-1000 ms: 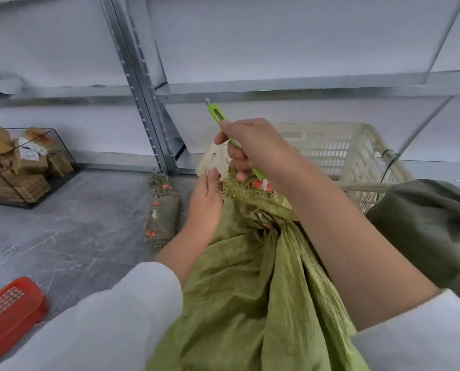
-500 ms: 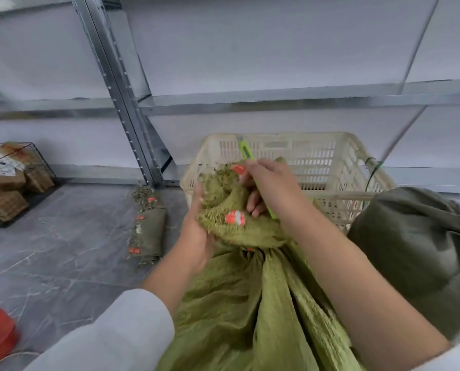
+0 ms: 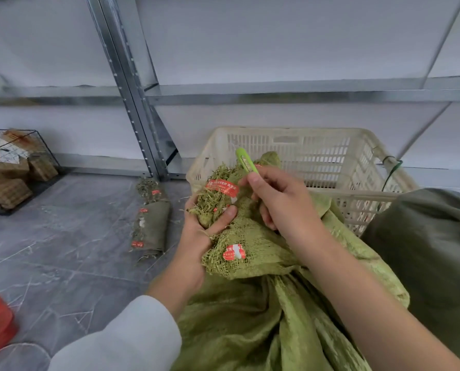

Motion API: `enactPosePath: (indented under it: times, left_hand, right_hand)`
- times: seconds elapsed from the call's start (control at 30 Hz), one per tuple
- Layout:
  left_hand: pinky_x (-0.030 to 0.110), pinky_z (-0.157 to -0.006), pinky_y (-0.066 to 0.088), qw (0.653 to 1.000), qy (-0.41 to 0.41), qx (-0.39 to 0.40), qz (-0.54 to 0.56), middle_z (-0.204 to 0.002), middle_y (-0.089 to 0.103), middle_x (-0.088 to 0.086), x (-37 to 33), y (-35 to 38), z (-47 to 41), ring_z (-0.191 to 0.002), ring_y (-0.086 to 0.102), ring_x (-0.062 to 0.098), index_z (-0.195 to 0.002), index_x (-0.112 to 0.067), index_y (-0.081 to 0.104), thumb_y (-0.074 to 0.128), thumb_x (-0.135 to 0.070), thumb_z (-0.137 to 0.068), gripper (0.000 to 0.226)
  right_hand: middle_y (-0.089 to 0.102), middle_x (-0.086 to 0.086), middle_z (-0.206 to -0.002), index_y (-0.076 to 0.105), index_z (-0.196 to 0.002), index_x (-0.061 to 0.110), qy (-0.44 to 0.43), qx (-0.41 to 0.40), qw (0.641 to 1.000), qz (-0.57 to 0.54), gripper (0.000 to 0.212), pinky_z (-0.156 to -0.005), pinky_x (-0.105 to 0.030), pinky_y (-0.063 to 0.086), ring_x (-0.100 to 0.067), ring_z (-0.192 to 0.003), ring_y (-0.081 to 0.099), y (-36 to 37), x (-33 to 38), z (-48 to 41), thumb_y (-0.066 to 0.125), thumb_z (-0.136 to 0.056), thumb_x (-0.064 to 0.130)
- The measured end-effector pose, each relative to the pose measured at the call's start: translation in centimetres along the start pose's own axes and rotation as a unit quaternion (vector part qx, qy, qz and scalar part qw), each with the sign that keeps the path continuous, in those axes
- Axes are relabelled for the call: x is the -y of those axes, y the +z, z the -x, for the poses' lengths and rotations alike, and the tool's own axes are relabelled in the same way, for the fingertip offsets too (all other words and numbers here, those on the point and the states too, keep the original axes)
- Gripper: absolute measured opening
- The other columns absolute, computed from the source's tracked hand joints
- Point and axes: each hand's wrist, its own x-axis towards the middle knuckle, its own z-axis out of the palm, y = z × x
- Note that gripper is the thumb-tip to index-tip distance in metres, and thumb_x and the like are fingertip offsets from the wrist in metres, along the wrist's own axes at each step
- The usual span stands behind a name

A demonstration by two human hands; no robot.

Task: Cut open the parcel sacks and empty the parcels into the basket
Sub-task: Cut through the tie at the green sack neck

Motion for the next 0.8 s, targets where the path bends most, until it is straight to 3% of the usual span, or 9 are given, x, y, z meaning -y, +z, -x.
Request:
enactPosePath:
  times: [0.1,0.2,0.3,0.37,0.43,0.5,0.57,0.67,0.8]
  left_hand:
    - [0.042,-0.104,0.044,0.987,0.129,0.013,-0.097,-0.135,0.049,-0.008,-0.3,0.6,-0.1,-0.124,0.053,0.017,-0.138,-0.042,0.031,0.081,-0.021,-0.060,0.094]
    - [0.033,-0.109,0.040,0.956,0.218,0.090,-0.173,-0.138,0.050,-0.008,0.2,1.8,0.0,-0.127,0.050,0.011,-0.135,-0.036,0.039,0.078,-0.010,-0.072,0.079]
    - [0.020,-0.100,0.044,0.947,0.222,0.128,-0.196,-0.130,0.058,0.002,0.7,3.0,0.4,-0.121,0.055,0.014,-0.126,-0.032,0.050,0.070,0.012,-0.077,0.068]
    - [0.018,-0.098,0.044,0.947,0.221,0.113,-0.202,-0.127,0.059,0.005,0.8,3.4,0.4,-0.118,0.057,0.013,-0.125,-0.026,0.052,0.069,0.015,-0.076,0.066]
    - [0.031,-0.099,0.048,0.962,0.193,0.105,-0.162,-0.124,0.061,0.013,1.1,3.6,0.4,-0.115,0.060,0.022,-0.123,-0.023,0.053,0.068,0.016,-0.076,0.063]
    - [0.043,-0.086,0.054,0.983,0.116,0.124,-0.063,-0.117,0.065,0.017,1.0,3.8,0.8,-0.106,0.064,0.032,-0.123,-0.027,0.054,0.066,0.014,-0.077,0.063]
    - [0.034,-0.072,0.057,0.984,0.092,0.148,-0.045,-0.106,0.072,0.008,1.3,3.9,1.0,-0.094,0.069,0.026,-0.126,-0.031,0.052,0.067,0.010,-0.079,0.065]
    - [0.015,-0.076,0.052,0.968,0.156,0.163,-0.112,-0.098,0.074,-0.011,1.7,4.1,1.2,-0.090,0.070,0.006,-0.131,-0.019,0.044,0.075,0.000,-0.077,0.065]
    - [0.024,-0.081,0.052,0.967,0.179,0.128,-0.129,-0.091,0.072,-0.004,1.2,3.6,0.8,-0.088,0.068,0.009,-0.114,-0.018,0.054,0.075,-0.006,-0.066,0.054]
  right_hand:
    - [0.056,0.003,-0.070,0.069,-0.087,0.019,-0.014,-0.019,1.000,-0.013,0.020,-0.038,-0.020,0.036,-0.009,-0.044,0.044,-1.5,1.3,-0.2,0.053,-0.098,0.025]
    - [0.061,-0.007,-0.076,0.069,-0.086,0.016,-0.027,-0.027,0.998,-0.042,0.019,-0.040,-0.024,0.040,-0.012,-0.049,0.049,-1.9,2.2,0.0,0.056,-0.097,0.022]
    - [0.061,0.000,-0.072,0.070,-0.082,0.016,-0.003,-0.025,0.999,-0.046,0.019,-0.042,-0.024,0.043,-0.007,-0.054,0.051,-1.9,2.1,0.2,0.057,-0.095,0.020]
    - [0.059,-0.001,-0.069,0.070,-0.081,0.016,0.027,-0.040,0.998,-0.035,0.021,-0.042,-0.025,0.043,-0.008,-0.053,0.051,-2.1,1.7,0.1,0.057,-0.096,0.021]
    - [0.055,-0.006,-0.068,0.069,-0.079,0.016,0.050,-0.062,0.996,-0.027,0.023,-0.043,-0.025,0.041,-0.014,-0.053,0.049,-2.3,1.3,0.1,0.056,-0.097,0.024]
    - [0.052,-0.007,-0.066,0.067,-0.077,0.017,0.053,-0.084,0.995,-0.015,0.024,-0.041,-0.023,0.037,-0.013,-0.050,0.046,-2.4,1.1,0.2,0.055,-0.097,0.026]
    - [0.051,-0.005,-0.065,0.065,-0.076,0.017,0.053,-0.100,0.993,-0.014,0.025,-0.039,-0.021,0.036,-0.012,-0.045,0.043,-2.3,0.9,0.4,0.055,-0.097,0.027]
    - [0.054,0.001,-0.068,0.065,-0.076,0.016,0.079,-0.104,0.991,-0.032,0.026,-0.042,-0.022,0.039,-0.009,-0.045,0.045,-2.4,0.8,0.6,0.054,-0.097,0.026]
    - [0.057,0.001,-0.063,0.069,-0.079,0.012,0.122,-0.032,0.991,-0.039,0.025,-0.041,-0.024,0.038,-0.015,-0.048,0.046,-3.2,1.3,1.0,0.055,-0.097,0.022]
